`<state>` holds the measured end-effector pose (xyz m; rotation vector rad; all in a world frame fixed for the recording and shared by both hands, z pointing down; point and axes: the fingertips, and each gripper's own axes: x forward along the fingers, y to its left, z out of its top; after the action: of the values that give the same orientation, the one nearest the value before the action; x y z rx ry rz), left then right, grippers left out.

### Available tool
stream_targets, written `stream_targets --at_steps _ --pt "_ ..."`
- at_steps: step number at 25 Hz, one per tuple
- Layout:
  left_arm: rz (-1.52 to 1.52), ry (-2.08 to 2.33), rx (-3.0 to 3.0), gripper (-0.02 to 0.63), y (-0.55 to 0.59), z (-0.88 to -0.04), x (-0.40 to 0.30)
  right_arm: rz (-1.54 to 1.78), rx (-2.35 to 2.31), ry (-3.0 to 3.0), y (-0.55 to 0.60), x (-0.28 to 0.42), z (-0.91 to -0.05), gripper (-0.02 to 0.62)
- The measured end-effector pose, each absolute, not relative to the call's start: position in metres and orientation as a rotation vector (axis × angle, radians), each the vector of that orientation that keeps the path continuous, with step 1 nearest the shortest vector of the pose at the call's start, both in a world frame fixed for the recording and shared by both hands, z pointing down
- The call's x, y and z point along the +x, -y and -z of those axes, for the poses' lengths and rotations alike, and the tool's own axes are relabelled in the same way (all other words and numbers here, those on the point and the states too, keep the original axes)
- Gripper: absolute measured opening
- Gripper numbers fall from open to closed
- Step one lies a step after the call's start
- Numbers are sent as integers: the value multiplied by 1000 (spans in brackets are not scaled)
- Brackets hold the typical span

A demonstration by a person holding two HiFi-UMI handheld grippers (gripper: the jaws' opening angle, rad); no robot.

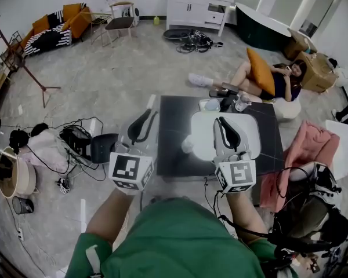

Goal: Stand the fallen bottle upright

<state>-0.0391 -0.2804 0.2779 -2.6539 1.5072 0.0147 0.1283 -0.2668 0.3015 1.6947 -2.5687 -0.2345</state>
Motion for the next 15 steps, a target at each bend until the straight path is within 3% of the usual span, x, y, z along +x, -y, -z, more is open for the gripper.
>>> stream_targets --at_steps 15 --pt "-11 -1507 -2615 55 283 -279 -39 375 1691 2598 263 135 -287 32"
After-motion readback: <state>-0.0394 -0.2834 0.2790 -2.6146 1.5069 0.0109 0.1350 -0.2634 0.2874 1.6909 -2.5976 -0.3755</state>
